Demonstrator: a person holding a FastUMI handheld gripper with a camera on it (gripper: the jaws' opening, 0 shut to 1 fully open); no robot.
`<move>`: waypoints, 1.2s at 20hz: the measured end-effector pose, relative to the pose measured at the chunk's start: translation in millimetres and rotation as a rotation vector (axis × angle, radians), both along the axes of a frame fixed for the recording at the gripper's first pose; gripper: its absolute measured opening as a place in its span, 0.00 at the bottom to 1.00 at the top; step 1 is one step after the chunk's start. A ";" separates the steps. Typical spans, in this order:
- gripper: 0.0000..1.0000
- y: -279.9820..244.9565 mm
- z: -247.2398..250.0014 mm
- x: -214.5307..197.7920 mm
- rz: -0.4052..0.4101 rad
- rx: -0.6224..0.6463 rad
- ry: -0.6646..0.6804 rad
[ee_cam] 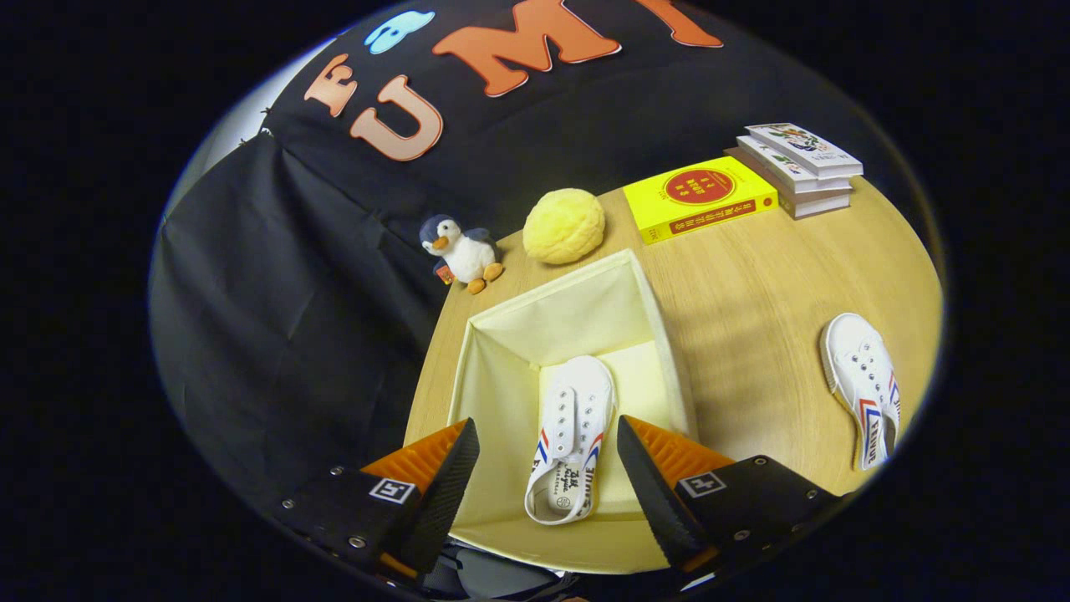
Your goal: Open the storage box then place both shoes into the box .Put the left shoe in first, then the right shoe, with the right side of both shoes facing outward in a uniform manner.
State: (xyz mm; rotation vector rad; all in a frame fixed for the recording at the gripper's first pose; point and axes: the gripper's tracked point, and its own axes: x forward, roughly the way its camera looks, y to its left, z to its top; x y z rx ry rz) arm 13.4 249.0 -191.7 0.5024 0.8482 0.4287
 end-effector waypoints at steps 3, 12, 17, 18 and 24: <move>0.99 -34.9 11.9 2.2 -0.033 0.006 -0.030; 0.98 -146.9 7.5 -3.4 -0.103 -0.050 -0.003; 0.98 -199.9 -2.2 -12.8 -0.118 -0.062 0.013; 0.98 -210.2 -4.5 -15.7 -0.121 -0.069 0.015; 0.98 -277.4 -34.7 -18.3 -0.112 -0.199 0.010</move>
